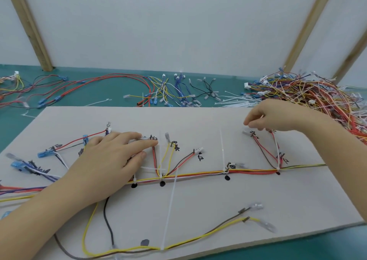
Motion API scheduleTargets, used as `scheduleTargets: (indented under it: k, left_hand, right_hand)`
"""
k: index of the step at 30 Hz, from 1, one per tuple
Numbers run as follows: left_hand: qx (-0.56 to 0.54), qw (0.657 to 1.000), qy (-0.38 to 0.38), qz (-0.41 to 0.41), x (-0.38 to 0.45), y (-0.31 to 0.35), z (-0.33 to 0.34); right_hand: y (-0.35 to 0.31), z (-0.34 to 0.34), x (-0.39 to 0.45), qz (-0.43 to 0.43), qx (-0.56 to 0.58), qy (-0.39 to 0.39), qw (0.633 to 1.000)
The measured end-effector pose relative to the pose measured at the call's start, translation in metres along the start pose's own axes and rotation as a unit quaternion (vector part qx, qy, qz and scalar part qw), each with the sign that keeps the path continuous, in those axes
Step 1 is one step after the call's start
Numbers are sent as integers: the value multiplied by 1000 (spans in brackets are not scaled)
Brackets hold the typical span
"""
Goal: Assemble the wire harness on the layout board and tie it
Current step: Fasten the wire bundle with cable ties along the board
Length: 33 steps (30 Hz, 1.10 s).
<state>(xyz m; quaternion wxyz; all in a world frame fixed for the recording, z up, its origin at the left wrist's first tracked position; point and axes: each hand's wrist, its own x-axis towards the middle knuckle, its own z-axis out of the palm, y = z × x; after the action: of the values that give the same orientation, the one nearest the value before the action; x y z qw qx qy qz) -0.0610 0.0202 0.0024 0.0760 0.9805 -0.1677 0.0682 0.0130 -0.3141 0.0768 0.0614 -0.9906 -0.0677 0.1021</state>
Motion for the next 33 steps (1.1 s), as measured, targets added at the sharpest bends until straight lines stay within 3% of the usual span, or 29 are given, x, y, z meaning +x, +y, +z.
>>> scheduleTargets:
  k: [9, 14, 17, 21, 27, 31, 33]
  left_hand:
    - [-3, 1000, 7, 2, 1, 1, 1]
    - [-10, 1000, 8, 1, 0, 1, 1]
    - [-5, 1000, 13, 3, 0, 1, 1]
    - [-10, 1000, 12, 2, 0, 0, 1]
    - [-9, 1000, 16, 2, 0, 0, 1]
    - [-12, 1000, 20, 1, 0, -1, 2]
    - [-12, 1000, 22, 2, 1, -1, 3]
  right_hand:
    - [3, 5, 3, -54, 60, -47, 996]
    - [19, 1, -16, -17, 220, -45, 974]
    - [31, 2, -23, 38, 167, 16, 985]
    - [39, 6, -29, 101, 130, -114, 980]
    - [46, 11, -31, 43, 179, -91, 979]
    - [44, 9, -29, 41, 168, -120, 978]
    - [44, 7, -25, 44, 165, -88, 981]
